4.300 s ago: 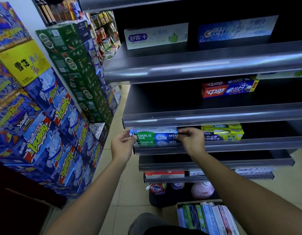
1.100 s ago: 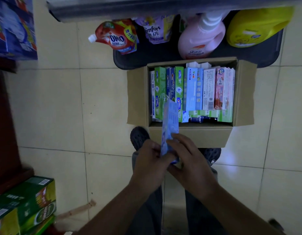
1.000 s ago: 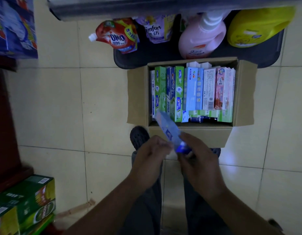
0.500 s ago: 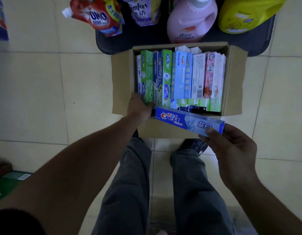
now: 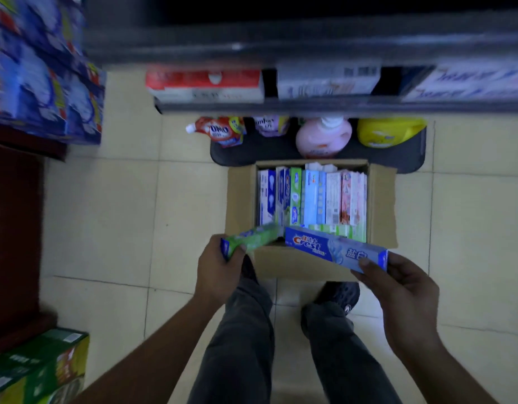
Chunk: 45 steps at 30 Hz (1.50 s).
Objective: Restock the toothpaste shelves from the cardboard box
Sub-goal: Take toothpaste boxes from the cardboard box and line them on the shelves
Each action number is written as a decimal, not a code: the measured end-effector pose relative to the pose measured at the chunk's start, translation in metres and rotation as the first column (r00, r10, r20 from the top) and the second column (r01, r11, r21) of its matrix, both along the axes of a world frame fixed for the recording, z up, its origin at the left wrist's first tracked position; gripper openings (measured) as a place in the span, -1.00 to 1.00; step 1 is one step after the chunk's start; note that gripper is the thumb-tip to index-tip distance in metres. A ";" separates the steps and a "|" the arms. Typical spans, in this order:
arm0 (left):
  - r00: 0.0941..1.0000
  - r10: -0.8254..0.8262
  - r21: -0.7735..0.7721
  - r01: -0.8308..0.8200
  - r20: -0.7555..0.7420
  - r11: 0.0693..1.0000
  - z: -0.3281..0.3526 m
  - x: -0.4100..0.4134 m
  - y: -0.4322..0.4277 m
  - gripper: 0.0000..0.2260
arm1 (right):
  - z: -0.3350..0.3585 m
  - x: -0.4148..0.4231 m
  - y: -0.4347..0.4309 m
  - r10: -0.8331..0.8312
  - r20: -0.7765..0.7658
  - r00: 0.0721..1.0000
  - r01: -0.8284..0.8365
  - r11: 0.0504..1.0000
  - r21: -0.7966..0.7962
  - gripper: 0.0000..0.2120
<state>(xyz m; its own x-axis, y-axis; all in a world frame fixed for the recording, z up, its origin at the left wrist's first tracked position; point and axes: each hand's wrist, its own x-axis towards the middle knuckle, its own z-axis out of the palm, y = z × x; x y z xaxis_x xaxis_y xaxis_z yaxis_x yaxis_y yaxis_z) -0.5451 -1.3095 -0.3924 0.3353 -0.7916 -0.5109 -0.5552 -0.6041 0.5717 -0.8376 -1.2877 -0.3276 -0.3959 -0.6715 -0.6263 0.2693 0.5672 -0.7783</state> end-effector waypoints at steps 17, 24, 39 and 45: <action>0.912 0.139 -0.563 -0.353 -0.387 0.747 0.327 -0.049 -0.060 -0.76 | 0.257 -0.035 -0.057 0.051 0.032 0.998 -0.037 0.936 -0.350 -0.90; 0.898 0.067 -0.656 -0.367 -0.435 0.660 0.433 -0.078 -0.086 -0.82 | 0.330 -0.059 -0.072 0.056 0.050 0.997 -0.027 0.892 -0.451 -0.94; 0.867 -0.031 -0.461 -0.234 -0.497 0.856 0.506 -0.050 -0.106 -0.96 | 0.425 -0.033 -0.115 0.307 0.195 0.931 -0.099 0.729 -0.677 -0.72; 0.787 0.083 -0.389 -0.390 -0.611 0.835 0.513 -0.010 -0.137 -0.91 | 0.441 0.019 -0.148 0.295 0.236 0.926 -0.038 0.694 -0.719 -0.74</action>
<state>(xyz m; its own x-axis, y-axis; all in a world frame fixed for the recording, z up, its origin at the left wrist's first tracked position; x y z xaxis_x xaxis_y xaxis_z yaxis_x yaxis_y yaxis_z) -0.5547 -1.4468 0.1210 0.3278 -0.9112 -0.2495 0.0719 -0.2393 0.9683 -0.8185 -1.4362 0.1131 -0.1056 -0.9942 -0.0205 0.5201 -0.0377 -0.8533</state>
